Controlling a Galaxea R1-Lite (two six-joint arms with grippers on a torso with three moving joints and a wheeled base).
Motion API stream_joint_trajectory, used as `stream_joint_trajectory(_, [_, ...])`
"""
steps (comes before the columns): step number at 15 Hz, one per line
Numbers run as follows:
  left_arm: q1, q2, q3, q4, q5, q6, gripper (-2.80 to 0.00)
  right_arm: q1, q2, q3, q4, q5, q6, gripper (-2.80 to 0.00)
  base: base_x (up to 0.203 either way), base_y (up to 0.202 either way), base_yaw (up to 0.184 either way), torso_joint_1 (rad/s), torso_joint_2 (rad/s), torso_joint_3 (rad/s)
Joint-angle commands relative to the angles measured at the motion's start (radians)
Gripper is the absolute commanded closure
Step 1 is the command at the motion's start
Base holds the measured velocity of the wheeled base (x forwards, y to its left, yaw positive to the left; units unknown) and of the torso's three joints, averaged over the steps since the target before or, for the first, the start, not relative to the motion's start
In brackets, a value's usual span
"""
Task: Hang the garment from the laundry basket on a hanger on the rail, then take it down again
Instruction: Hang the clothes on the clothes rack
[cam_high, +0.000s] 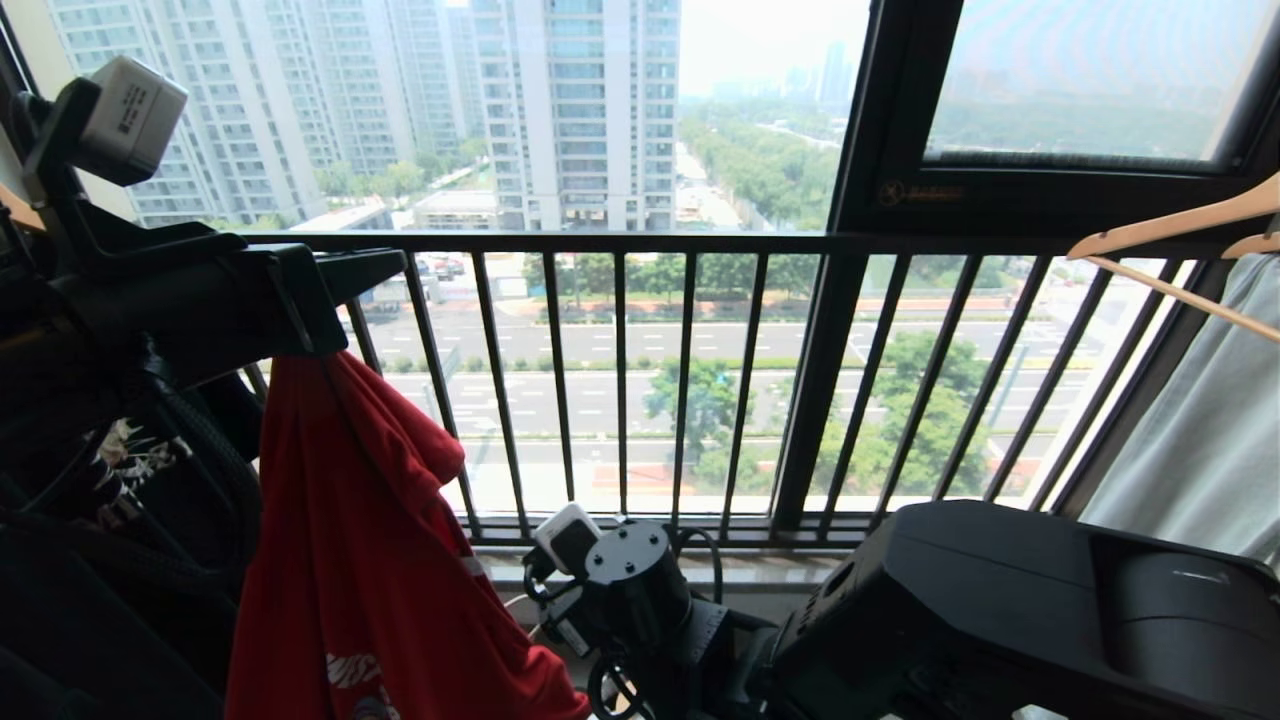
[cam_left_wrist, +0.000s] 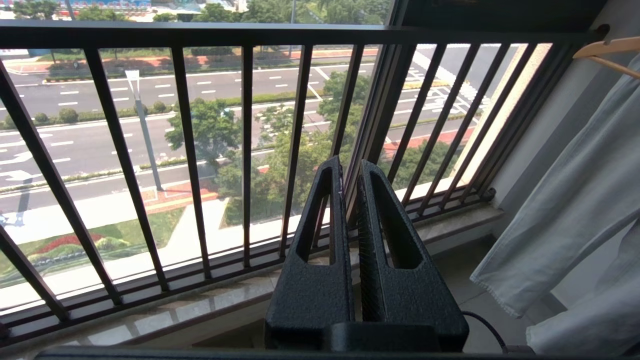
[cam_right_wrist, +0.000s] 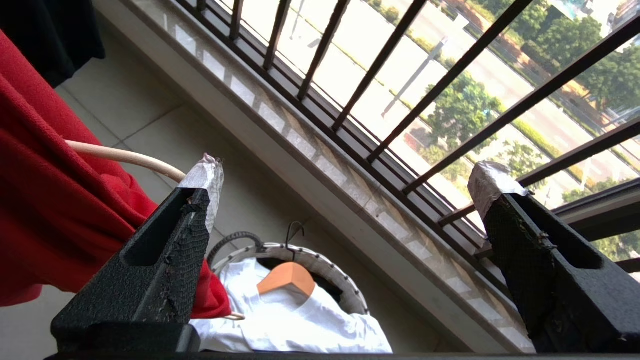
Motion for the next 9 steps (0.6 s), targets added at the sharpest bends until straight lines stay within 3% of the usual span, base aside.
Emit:
stream_joint_trajectory(1, [0.001,-0.001,-0.001,-0.003,-0.001,-0.001,0.0,0.016,0.009,0.017,-0.009,-0.005,-0.001,-2.8,0.0,0.0,0.0,0.0,0.0,0.0])
stream_joint_trajectory(9, [0.0,0.0,0.0,-0.003,-0.001,0.0,0.0,0.014,-0.117,0.115,-0.016,-0.007,-0.007,-2.8,0.0,0.0,0.0,0.0,0.0,0.0])
